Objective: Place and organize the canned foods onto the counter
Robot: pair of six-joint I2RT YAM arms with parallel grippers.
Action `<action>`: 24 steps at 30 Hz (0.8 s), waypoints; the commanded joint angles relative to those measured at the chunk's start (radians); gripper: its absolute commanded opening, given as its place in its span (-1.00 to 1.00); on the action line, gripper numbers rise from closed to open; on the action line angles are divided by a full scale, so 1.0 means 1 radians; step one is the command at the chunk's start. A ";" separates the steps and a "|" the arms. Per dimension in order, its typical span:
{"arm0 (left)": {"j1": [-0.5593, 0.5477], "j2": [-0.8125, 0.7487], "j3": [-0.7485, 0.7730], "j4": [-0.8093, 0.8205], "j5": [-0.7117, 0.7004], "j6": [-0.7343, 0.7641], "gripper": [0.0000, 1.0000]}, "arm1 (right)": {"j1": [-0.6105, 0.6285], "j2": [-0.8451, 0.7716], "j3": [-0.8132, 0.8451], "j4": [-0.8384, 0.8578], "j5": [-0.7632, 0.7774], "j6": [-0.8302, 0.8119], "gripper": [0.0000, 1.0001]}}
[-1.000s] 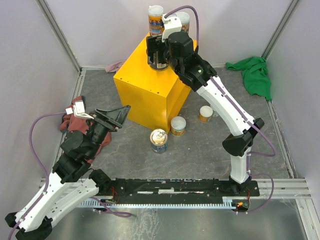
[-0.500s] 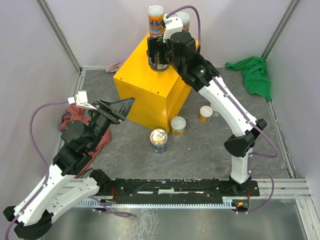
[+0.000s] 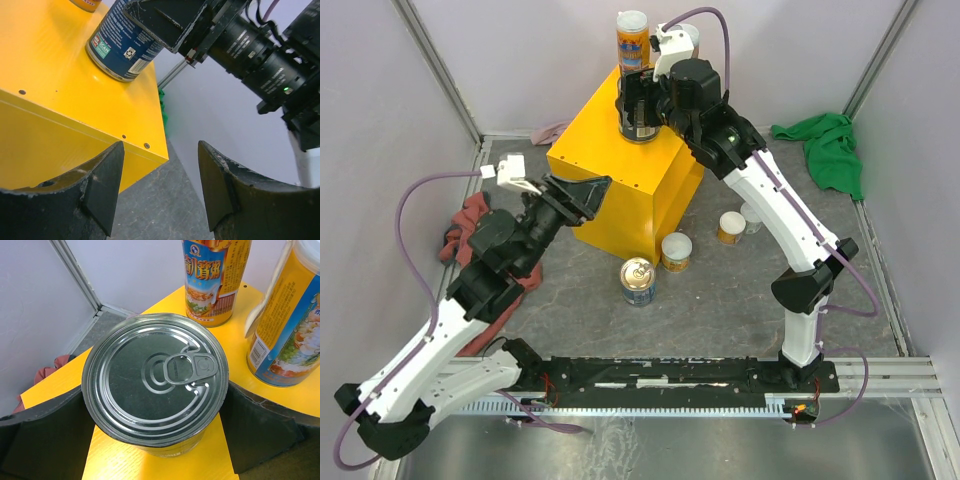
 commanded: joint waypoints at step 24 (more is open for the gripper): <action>0.003 0.279 0.206 0.122 0.023 0.409 0.37 | 0.004 -0.084 -0.007 0.039 -0.088 0.028 0.99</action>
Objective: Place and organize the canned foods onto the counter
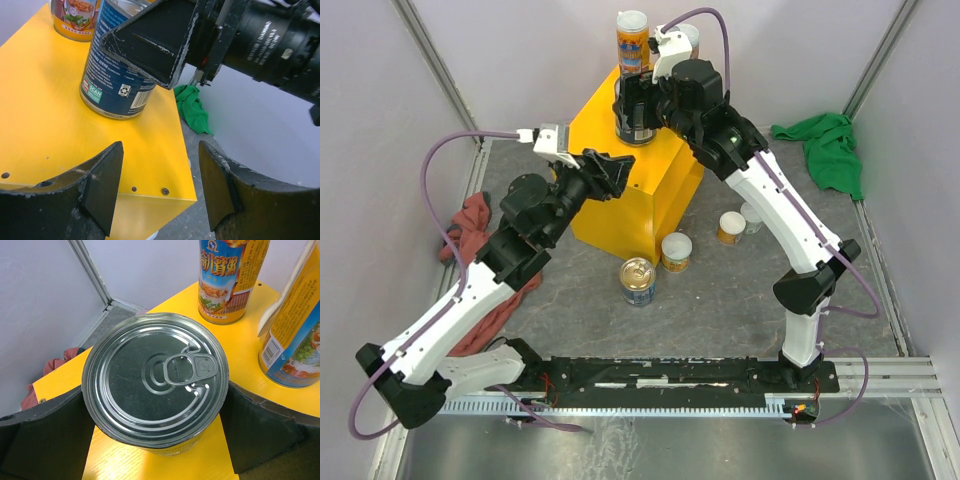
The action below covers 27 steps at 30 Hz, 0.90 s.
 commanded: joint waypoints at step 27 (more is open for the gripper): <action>0.003 0.186 0.045 0.203 -0.110 0.166 0.39 | 0.013 -0.143 -0.093 -0.018 -0.090 0.050 0.99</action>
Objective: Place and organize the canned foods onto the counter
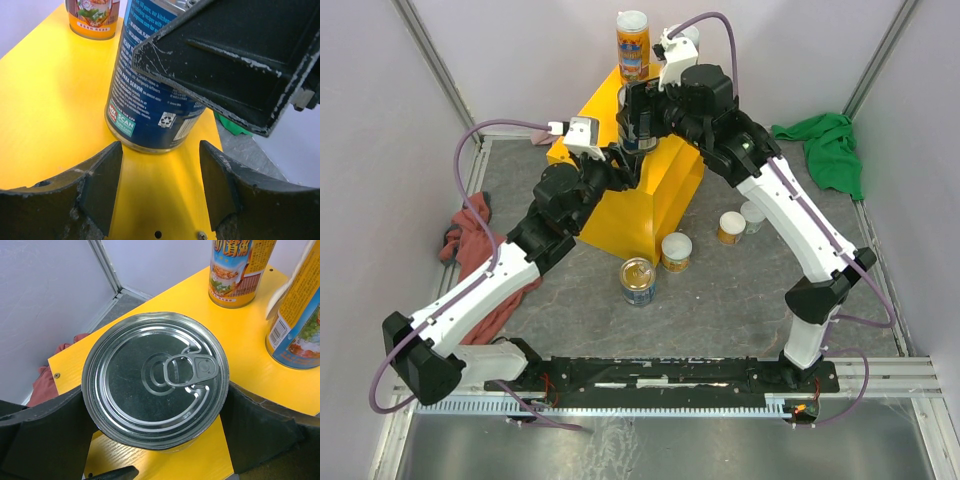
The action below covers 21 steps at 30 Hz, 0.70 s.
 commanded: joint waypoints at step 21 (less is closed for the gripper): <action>0.003 0.037 0.018 0.142 -0.124 -0.027 0.42 | 0.021 -0.077 -0.002 0.015 -0.060 0.054 0.99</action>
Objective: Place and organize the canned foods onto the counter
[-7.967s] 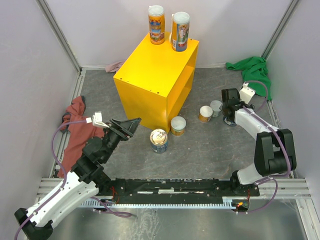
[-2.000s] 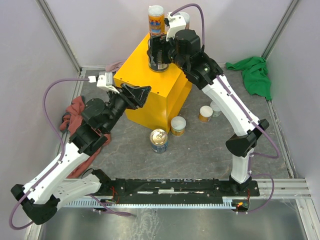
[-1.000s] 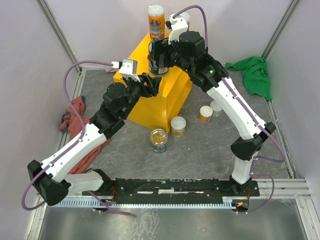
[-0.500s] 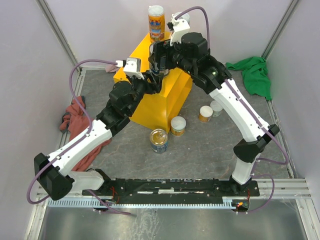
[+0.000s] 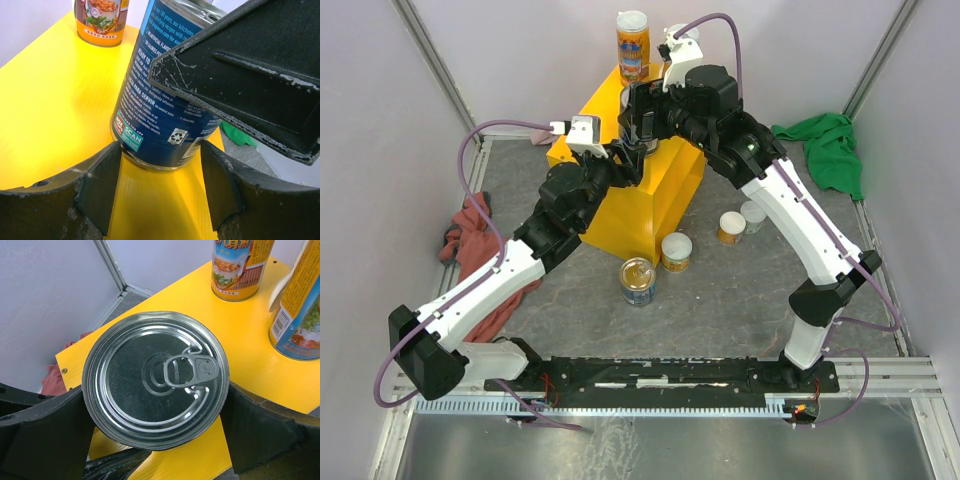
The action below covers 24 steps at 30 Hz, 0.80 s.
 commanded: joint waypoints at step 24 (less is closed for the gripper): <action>0.006 -0.036 -0.015 0.062 -0.092 -0.035 0.46 | 0.075 0.023 0.147 -0.011 0.047 -0.128 0.99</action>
